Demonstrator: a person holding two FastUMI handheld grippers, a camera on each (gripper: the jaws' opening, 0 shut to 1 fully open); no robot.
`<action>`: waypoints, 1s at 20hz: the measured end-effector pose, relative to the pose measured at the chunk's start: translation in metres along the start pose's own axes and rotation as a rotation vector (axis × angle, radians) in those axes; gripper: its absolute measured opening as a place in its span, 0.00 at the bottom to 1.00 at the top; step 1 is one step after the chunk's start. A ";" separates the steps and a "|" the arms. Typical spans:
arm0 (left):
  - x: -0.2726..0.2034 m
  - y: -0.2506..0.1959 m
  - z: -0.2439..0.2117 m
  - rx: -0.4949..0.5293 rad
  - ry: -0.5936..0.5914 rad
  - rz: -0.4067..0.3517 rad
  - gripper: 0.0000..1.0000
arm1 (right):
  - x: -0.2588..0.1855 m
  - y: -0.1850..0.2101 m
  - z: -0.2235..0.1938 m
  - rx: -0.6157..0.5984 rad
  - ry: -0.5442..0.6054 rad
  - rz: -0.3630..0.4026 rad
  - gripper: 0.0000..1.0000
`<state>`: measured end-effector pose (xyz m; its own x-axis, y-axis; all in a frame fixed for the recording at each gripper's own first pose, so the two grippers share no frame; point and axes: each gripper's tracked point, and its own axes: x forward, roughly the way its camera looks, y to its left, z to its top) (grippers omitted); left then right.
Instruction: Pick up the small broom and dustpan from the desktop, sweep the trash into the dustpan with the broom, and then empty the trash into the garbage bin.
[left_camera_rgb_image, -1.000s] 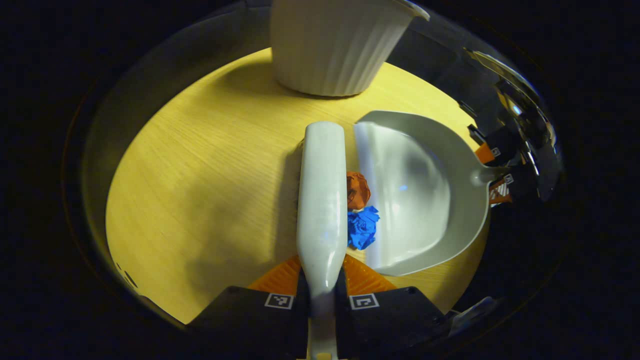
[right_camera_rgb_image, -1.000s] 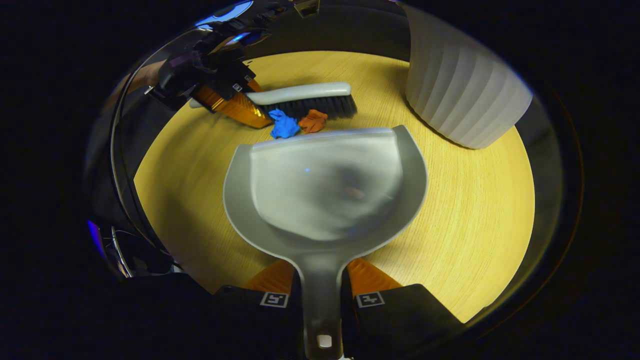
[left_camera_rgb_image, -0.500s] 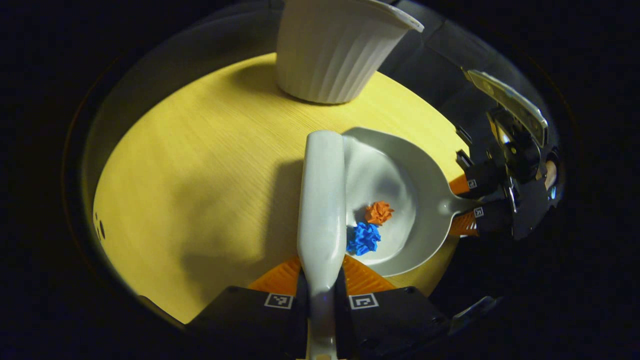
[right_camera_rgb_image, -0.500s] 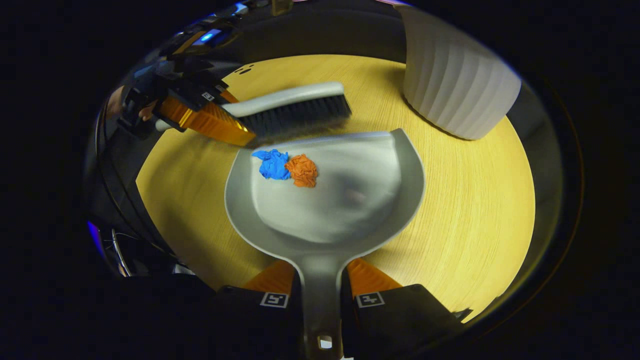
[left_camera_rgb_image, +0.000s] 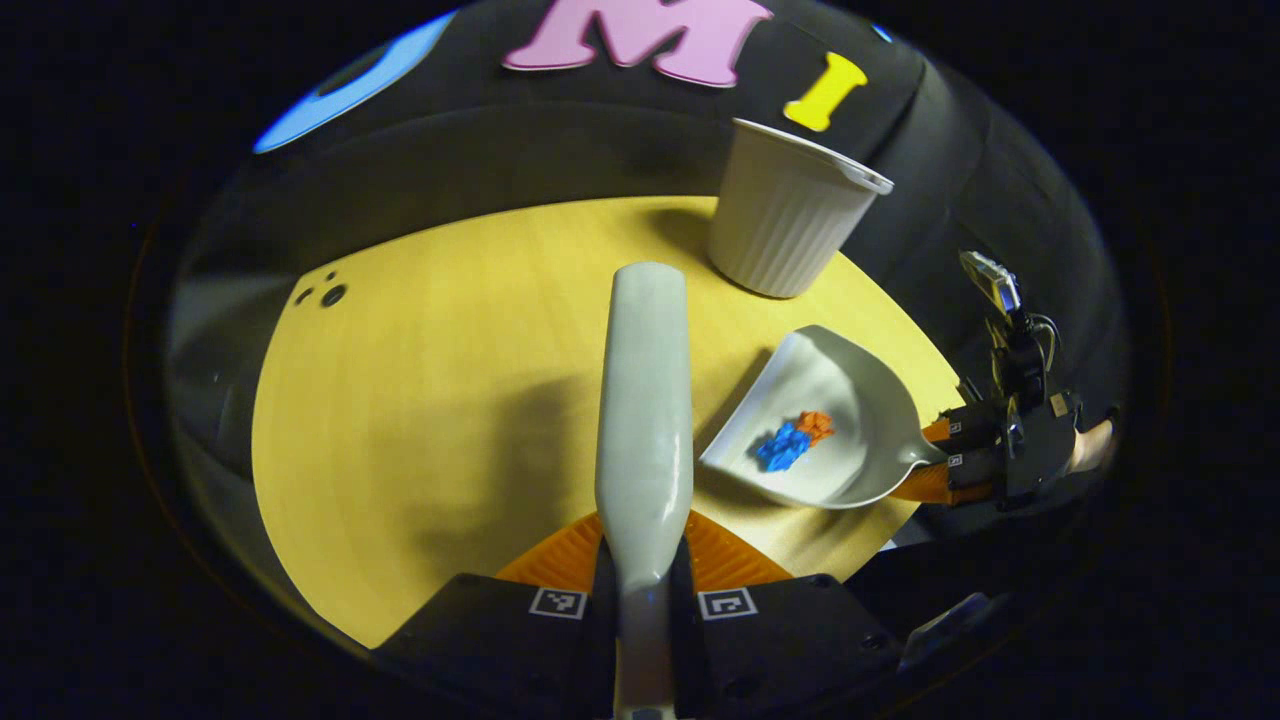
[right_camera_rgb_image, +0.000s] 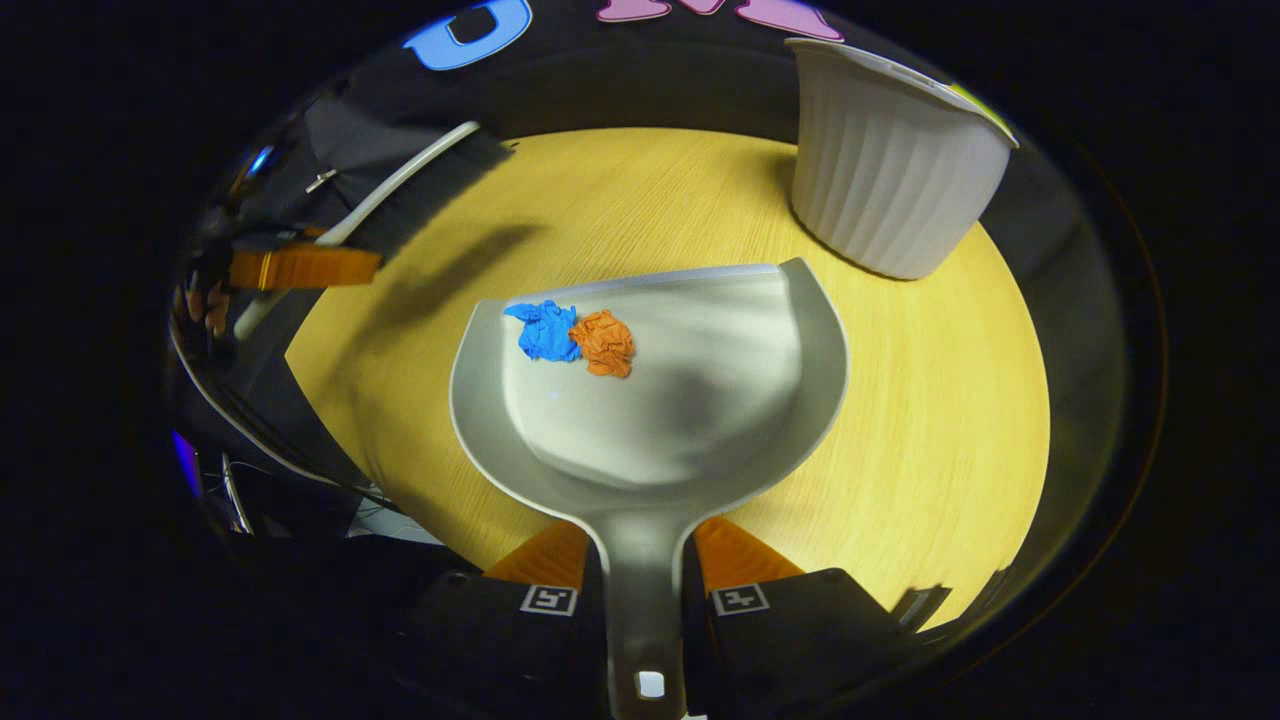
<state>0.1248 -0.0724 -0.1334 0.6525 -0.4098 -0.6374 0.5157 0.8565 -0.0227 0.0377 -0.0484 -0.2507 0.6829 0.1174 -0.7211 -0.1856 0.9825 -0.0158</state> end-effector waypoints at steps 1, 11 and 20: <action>-0.009 0.013 -0.013 -0.031 -0.009 0.019 0.26 | 0.001 0.002 -0.001 0.005 -0.010 -0.008 0.31; -0.046 0.053 -0.085 -0.181 -0.034 0.052 0.24 | 0.005 0.019 -0.006 0.134 -0.098 -0.109 0.34; -0.062 0.095 -0.108 -0.281 -0.053 0.074 0.26 | 0.019 0.018 0.000 0.187 -0.212 -0.180 0.30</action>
<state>0.0734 0.0680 -0.1792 0.7141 -0.3527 -0.6047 0.2969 0.9349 -0.1946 0.0474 -0.0284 -0.2646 0.8283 -0.0519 -0.5579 0.0706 0.9974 0.0120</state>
